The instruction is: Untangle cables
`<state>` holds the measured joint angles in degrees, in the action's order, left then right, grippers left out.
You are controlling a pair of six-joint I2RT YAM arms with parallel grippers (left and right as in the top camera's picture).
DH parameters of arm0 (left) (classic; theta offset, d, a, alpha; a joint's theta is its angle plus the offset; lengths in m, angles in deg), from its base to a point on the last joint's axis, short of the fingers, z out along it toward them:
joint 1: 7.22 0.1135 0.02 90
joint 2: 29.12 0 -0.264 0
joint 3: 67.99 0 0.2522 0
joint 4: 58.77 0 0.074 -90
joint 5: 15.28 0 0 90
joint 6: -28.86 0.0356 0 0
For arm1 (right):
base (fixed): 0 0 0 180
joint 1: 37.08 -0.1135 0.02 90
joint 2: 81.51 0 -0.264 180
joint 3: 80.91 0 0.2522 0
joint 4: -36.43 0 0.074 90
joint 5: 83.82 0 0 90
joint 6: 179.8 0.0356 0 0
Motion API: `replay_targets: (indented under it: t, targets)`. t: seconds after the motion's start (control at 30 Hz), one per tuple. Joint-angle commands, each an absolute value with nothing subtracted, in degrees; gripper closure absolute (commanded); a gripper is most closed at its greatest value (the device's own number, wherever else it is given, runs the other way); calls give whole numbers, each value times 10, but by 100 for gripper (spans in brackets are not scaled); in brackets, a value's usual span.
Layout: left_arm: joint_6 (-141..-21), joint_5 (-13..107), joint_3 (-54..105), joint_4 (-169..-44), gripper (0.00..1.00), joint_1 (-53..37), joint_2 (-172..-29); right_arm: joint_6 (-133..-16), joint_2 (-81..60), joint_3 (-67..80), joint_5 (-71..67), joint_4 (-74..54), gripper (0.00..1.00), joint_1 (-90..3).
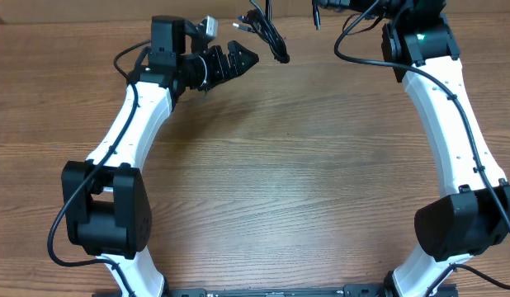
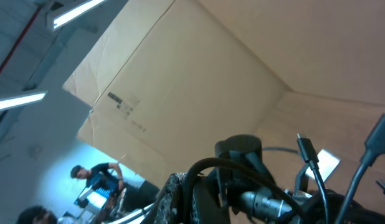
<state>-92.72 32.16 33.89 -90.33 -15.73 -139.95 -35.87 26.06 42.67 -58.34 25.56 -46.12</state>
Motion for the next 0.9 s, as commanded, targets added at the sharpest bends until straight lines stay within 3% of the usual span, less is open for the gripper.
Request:
replay_targets:
  t: [0.0, 0.23, 0.57, 0.87]
  targets:
    - [-956, 325, 344, -868, 1, -155, -1394, -361, 260, 432, -617, 254, 96, -464]
    - [-1022, 213, 344, -742, 2, -136, -1394, -421, 260, 432, -621, 171, 96, -463]
    - [-1023, 198, 344, -748, 1, -132, -1394, -421, 260, 432, -621, 170, 96, -464]
    - [-1014, 192, 344, -748, 14, -153, -1394, -419, 260, 432, -621, 174, 96, -464]
